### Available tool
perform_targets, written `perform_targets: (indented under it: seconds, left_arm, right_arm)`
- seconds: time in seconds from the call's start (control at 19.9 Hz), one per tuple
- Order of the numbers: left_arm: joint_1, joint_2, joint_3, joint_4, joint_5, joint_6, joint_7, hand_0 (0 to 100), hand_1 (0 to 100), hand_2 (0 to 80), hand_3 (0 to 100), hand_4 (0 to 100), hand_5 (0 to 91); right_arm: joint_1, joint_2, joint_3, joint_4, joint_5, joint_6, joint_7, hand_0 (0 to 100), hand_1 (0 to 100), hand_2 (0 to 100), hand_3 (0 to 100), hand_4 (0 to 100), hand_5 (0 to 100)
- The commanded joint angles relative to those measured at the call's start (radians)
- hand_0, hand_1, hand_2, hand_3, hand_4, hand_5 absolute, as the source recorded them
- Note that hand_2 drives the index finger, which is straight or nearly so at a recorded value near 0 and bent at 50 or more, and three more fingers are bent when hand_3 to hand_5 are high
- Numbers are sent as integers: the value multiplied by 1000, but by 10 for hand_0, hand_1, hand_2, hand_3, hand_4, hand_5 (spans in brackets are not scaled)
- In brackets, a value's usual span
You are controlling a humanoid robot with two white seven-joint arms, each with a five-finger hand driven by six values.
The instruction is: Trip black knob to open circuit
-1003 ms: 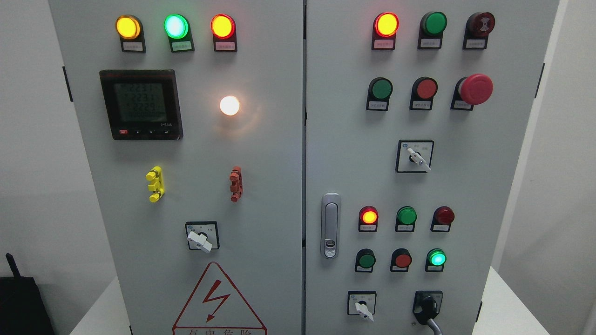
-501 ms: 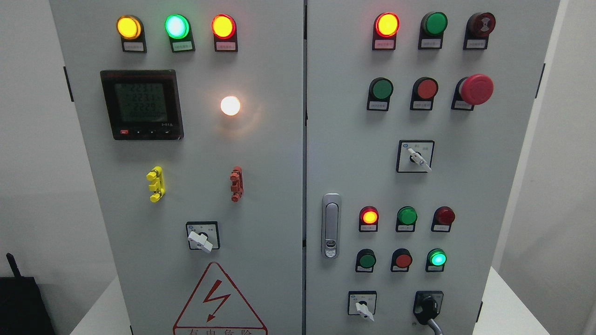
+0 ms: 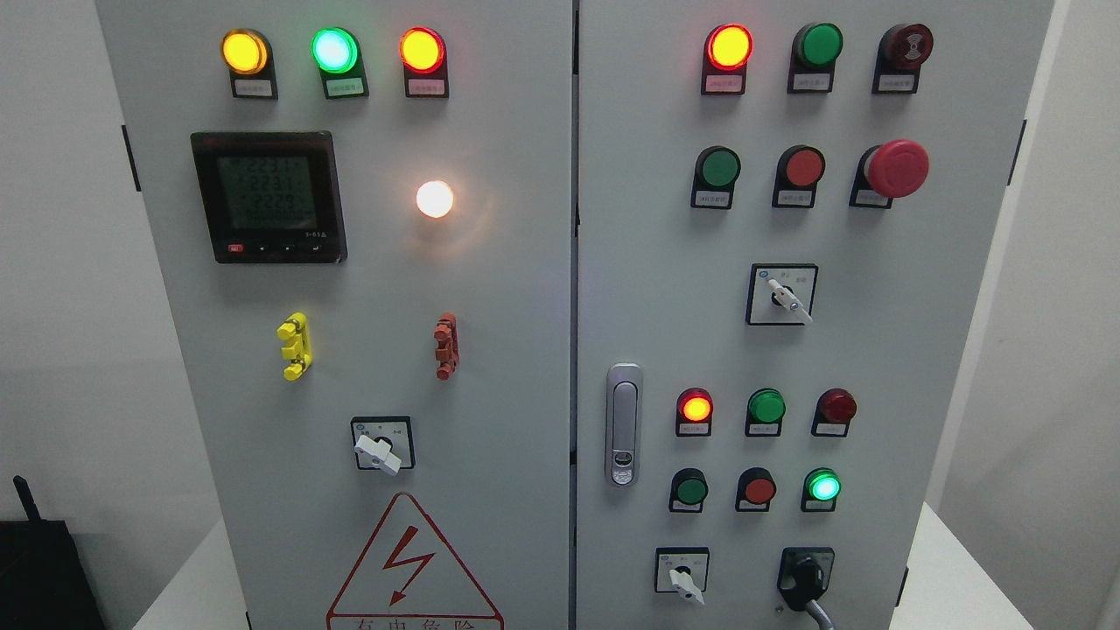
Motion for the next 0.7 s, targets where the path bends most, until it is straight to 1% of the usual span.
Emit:
perform_targets:
  seconds: [0.0,0.65]
  left_arm:
    - [0,0,0,0,-23,-1,0,120,389,0,0,0,0]
    - [0,0,0,0,-23,-1,0,120,389,0,0,0,0]
  right_arm:
    - [1,14,-13,3,-2,2,-4,0,52,0,1000,1000,1000]
    - [1,9,-27,2,-23,5,-4,0,58,0,1000,1000,1000]
